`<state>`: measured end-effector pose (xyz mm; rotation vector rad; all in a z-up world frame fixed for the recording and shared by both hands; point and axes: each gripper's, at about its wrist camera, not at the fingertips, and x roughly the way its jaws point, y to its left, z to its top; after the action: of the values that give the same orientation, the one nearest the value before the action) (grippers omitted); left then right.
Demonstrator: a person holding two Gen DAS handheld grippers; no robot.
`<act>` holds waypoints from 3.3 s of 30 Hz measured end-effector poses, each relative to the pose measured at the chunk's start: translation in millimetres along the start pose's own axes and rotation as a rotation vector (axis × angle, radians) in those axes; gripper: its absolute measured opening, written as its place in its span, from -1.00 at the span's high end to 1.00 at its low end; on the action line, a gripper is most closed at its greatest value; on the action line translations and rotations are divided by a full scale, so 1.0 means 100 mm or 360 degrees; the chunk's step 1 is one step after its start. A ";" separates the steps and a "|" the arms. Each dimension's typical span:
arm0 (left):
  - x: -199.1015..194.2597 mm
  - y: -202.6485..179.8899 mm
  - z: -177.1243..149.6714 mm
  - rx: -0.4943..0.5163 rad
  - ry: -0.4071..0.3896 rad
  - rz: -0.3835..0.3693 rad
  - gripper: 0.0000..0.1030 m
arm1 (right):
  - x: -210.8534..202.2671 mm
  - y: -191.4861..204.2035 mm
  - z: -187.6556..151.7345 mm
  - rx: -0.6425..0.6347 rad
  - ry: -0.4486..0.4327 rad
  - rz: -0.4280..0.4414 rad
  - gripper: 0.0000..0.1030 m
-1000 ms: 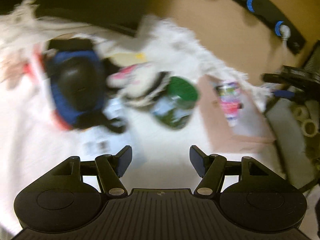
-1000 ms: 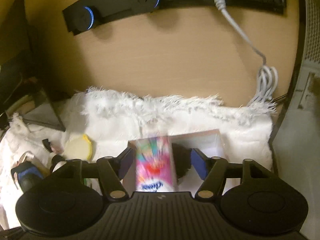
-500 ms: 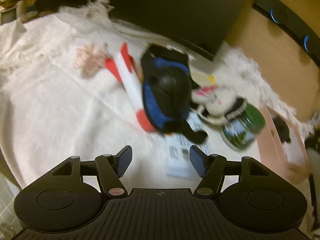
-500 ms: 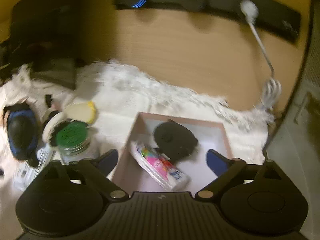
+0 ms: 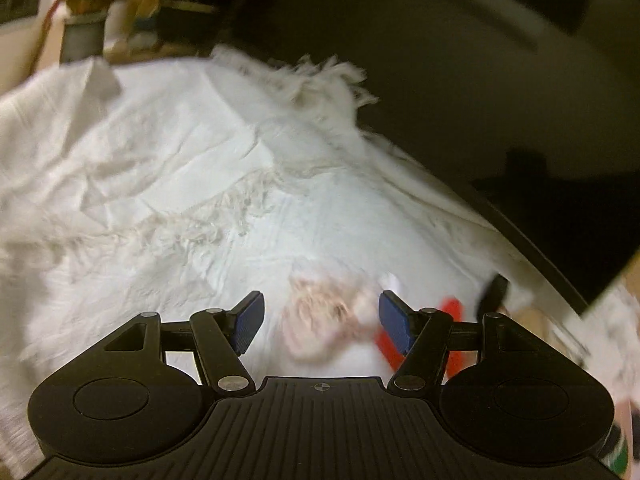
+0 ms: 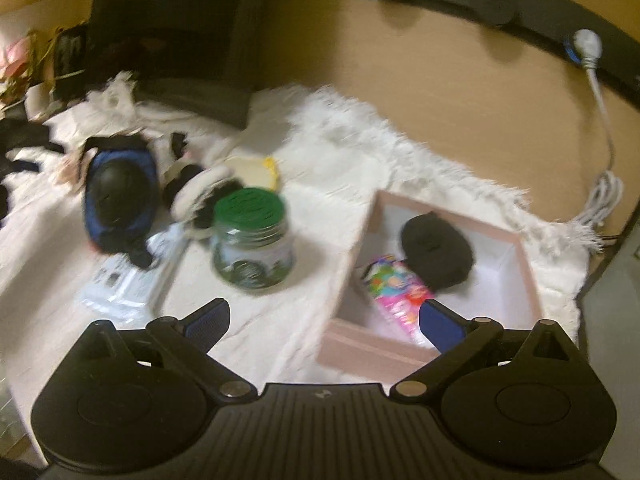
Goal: Organize soft objects
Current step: 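Grasp the pink checkered cloth with the left tool and lift it, then grasp the blue-and-black knee pad with the right tool while the left holds the cloth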
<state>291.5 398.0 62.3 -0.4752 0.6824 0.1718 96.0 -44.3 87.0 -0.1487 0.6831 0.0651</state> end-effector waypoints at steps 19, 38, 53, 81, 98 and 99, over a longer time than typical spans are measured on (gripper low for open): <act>0.40 0.05 0.03 -0.0007 0.0243 -0.0321 0.70 | 0.33 0.88 0.50 -0.0265 -0.0048 0.0216 -0.95; -1.26 0.23 -0.58 0.0172 -0.0055 -0.0357 0.76 | 1.72 1.78 1.80 -0.0009 0.0024 0.0463 -0.50; -1.30 -0.59 -0.89 0.0429 0.0154 -0.0715 0.75 | 0.78 0.93 1.41 -0.0009 -0.0006 0.0522 0.85; -1.42 0.17 -1.20 0.0105 0.0302 -0.0583 0.74 | 1.23 1.55 1.47 -0.0073 0.0084 0.0582 0.68; -1.27 -0.13 -1.23 0.0198 0.0379 -0.0640 0.74 | 0.87 1.42 1.44 -0.0070 -0.0087 0.0583 0.40; -1.26 -0.12 -1.23 0.0195 0.0376 -0.0636 0.74 | 0.93 1.42 1.49 -0.0027 -0.0083 0.0579 0.40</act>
<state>129.0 328.8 65.1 -0.5088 0.8086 -0.3054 245.3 120.9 125.9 -0.0373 0.6513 0.4224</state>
